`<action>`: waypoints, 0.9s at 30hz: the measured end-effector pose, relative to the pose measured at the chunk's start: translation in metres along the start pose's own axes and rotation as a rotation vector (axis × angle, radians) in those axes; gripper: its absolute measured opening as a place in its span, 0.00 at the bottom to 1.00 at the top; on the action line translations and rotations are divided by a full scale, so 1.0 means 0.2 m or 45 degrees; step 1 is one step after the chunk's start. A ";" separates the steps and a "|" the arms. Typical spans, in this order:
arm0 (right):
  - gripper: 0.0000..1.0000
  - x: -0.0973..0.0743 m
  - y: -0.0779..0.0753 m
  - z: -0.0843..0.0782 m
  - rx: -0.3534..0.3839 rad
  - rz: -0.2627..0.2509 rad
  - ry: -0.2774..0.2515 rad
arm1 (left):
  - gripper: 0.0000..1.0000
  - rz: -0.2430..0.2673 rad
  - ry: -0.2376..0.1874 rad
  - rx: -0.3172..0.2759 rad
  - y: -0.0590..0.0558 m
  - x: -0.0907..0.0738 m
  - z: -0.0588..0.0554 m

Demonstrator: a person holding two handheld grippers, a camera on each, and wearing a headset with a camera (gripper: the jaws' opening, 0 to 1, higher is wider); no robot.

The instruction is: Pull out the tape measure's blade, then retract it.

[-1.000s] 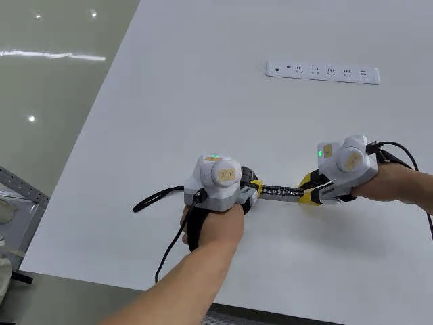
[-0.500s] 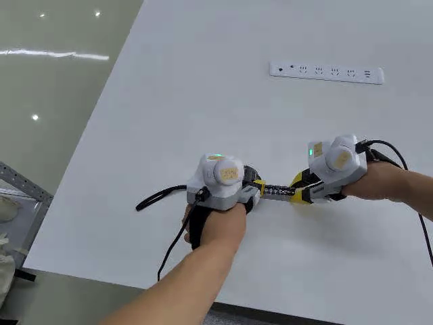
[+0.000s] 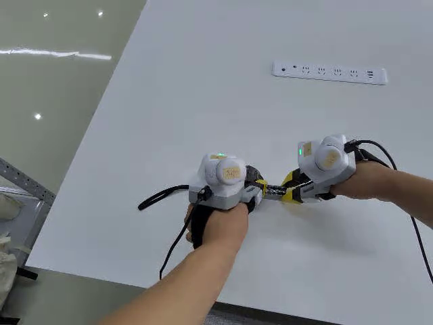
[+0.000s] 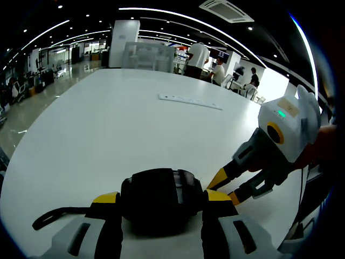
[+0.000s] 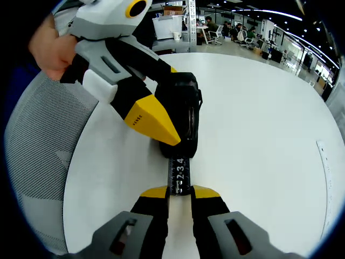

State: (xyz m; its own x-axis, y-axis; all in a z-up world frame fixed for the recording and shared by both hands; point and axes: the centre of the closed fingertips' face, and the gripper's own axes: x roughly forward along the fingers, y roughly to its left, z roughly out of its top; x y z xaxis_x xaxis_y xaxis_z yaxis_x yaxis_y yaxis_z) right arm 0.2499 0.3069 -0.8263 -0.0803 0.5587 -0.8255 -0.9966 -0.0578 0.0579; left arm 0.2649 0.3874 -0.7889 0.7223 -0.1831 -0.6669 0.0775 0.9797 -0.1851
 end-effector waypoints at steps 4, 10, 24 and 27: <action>0.12 0.01 0.00 0.01 -0.002 0.000 -0.002 | 0.55 0.001 -0.001 -0.003 0.00 0.00 0.00; 0.12 0.03 0.00 0.05 -0.002 -0.002 -0.008 | 0.55 0.000 0.000 -0.003 0.00 0.00 0.00; 0.12 0.07 -0.01 0.09 -0.007 -0.008 -0.014 | 0.55 -0.004 0.003 -0.008 0.00 0.00 0.00; 0.12 0.08 -0.01 0.10 -0.005 -0.008 -0.020 | 0.55 -0.006 0.003 -0.008 0.00 0.00 0.00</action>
State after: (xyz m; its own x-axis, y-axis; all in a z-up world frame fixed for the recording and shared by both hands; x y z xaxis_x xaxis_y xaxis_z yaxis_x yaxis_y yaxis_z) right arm 0.2499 0.3331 -0.8276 -0.0741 0.5723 -0.8167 -0.9971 -0.0574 0.0503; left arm 0.2650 0.3878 -0.7886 0.7202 -0.1876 -0.6680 0.0764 0.9783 -0.1925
